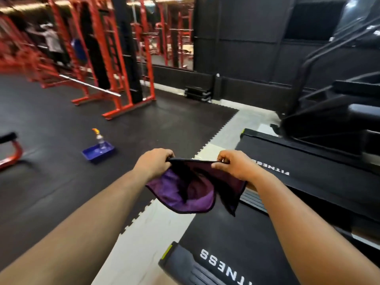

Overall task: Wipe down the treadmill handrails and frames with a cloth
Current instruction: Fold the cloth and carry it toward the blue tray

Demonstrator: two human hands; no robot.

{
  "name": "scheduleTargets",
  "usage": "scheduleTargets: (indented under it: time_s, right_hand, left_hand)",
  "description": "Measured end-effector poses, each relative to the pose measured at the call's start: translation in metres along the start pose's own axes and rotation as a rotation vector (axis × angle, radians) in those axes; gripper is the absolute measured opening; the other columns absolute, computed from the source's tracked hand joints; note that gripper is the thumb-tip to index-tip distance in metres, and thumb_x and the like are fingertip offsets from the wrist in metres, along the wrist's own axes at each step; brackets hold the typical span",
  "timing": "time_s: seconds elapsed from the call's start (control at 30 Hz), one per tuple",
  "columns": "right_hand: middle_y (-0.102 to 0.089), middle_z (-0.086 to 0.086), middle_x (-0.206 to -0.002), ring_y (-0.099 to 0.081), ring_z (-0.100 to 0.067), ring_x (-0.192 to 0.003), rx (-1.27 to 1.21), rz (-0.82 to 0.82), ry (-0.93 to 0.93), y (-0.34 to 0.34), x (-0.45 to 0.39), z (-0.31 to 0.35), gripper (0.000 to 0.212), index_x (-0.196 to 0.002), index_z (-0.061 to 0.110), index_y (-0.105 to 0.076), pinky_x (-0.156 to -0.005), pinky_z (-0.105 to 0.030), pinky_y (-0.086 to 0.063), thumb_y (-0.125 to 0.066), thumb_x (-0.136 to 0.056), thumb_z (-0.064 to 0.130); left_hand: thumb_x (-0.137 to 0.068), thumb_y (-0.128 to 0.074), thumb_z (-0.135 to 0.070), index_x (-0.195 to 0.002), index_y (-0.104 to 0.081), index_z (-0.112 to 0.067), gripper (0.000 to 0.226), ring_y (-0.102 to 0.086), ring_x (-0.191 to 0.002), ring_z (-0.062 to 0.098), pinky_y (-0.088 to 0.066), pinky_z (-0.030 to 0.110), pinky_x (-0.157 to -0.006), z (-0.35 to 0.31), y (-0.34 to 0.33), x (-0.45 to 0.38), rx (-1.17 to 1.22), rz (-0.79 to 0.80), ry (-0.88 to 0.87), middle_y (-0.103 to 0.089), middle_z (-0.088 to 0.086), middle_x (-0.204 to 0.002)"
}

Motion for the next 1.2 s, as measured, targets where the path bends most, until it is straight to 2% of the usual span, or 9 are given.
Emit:
scheduleTargets:
  time_s: [0.27,0.43,0.53,0.67,0.73,0.87,0.97,1.1,1.2]
  right_hand:
    - [-0.064,0.005,-0.085,-0.063,-0.025,-0.088,0.121,-0.036,0.102,-0.045,-0.086,0.058,0.029,-0.093,0.023,-0.063,-0.075,-0.041,-0.053,-0.054,-0.102,0.049]
    - [-0.058,0.006,-0.075,-0.058,-0.026,-0.077,0.021,-0.097,0.068,-0.088,-0.144,0.105,0.036,-0.08,0.025,-0.05,-0.065,-0.036,-0.041,-0.05,-0.102,0.054]
    - [-0.063,0.005,-0.075,-0.058,-0.018,-0.072,-0.159,-0.124,-0.007,-0.116,-0.183,0.139,0.039,-0.079,0.022,-0.06,-0.064,-0.034,-0.041,-0.06,-0.097,0.055]
    - [-0.056,0.0,-0.061,-0.051,-0.017,-0.057,-0.587,-0.105,-0.13,-0.165,-0.23,0.193,0.045,-0.077,0.005,-0.065,-0.057,-0.031,-0.042,-0.072,-0.093,0.047]
    - [-0.056,0.003,-0.06,-0.048,-0.013,-0.058,-0.728,-0.045,-0.16,-0.191,-0.248,0.227,0.035,-0.077,0.009,-0.069,-0.058,-0.03,-0.043,-0.076,-0.091,0.04]
    - [-0.072,0.001,-0.071,-0.063,-0.013,-0.063,-0.837,0.111,-0.109,-0.237,-0.276,0.308,0.011,-0.088,0.016,-0.074,-0.064,-0.037,-0.059,-0.076,-0.091,0.026]
    - [-0.078,-0.005,-0.085,-0.075,-0.021,-0.077,-0.888,0.152,-0.058,-0.26,-0.295,0.361,0.006,-0.092,0.016,-0.074,-0.07,-0.044,-0.065,-0.077,-0.092,0.02]
    - [-0.076,-0.001,-0.08,-0.07,-0.009,-0.068,-0.892,0.142,-0.027,-0.282,-0.323,0.405,0.009,-0.089,0.016,-0.073,-0.061,-0.029,-0.057,-0.08,-0.09,0.021]
    - [-0.075,-0.011,-0.082,-0.063,-0.011,-0.066,-0.862,0.191,-0.019,-0.305,-0.351,0.421,0.015,-0.084,0.015,-0.075,-0.066,-0.042,-0.059,-0.077,-0.092,0.028]
  left_hand:
    - [-0.101,-0.048,-0.058,-0.109,-0.069,-0.028,0.037,-0.065,-0.113,0.03,-0.053,0.042,-0.091,0.16,0.012,0.043,-0.024,0.046,0.328,-0.072,0.004,-0.118]
    - [-0.092,-0.046,-0.076,-0.077,-0.059,-0.02,0.06,-0.063,-0.091,0.029,-0.049,0.039,-0.076,0.245,0.03,0.069,0.089,-0.097,0.501,-0.068,0.0,-0.086]
    - [-0.094,-0.061,-0.063,-0.065,-0.049,-0.012,0.059,-0.055,-0.063,0.023,-0.04,0.034,-0.058,0.288,0.047,0.072,0.398,-0.253,0.601,-0.056,0.001,-0.062]
    - [-0.1,-0.066,-0.014,-0.073,-0.063,-0.01,0.027,-0.054,-0.044,0.011,-0.041,0.017,-0.039,0.332,0.045,0.071,1.211,-0.368,0.708,-0.063,-0.001,-0.056]
    - [-0.098,-0.062,0.002,-0.082,-0.068,-0.005,0.019,-0.064,-0.047,0.014,-0.048,0.019,-0.041,0.347,0.05,0.064,1.395,-0.365,0.692,-0.07,0.007,-0.064]
    - [-0.09,-0.06,0.015,-0.099,-0.073,-0.002,0.023,-0.075,-0.068,0.022,-0.059,0.028,-0.058,0.379,0.063,0.049,1.351,-0.37,0.591,-0.076,0.016,-0.085]
    - [-0.089,-0.065,0.011,-0.108,-0.076,-0.005,0.027,-0.076,-0.096,0.031,-0.061,0.041,-0.087,0.407,0.067,0.036,1.183,-0.442,0.512,-0.079,0.013,-0.1]
    - [-0.095,-0.065,0.002,-0.116,-0.076,-0.008,0.025,-0.074,-0.104,0.018,-0.057,0.033,-0.097,0.439,0.068,0.015,1.085,-0.505,0.531,-0.079,0.005,-0.106]
    - [-0.098,-0.064,-0.015,-0.122,-0.074,-0.011,0.026,-0.071,-0.11,0.013,-0.054,0.036,-0.104,0.469,0.062,-0.004,1.061,-0.486,0.573,-0.077,0.0,-0.113]
Point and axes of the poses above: each hand's wrist, its own x-axis away from the middle knuckle, its own y-axis out of the back of the hand, z = x × y, the point moved 7 cm from there along -x, towards the middle knuckle
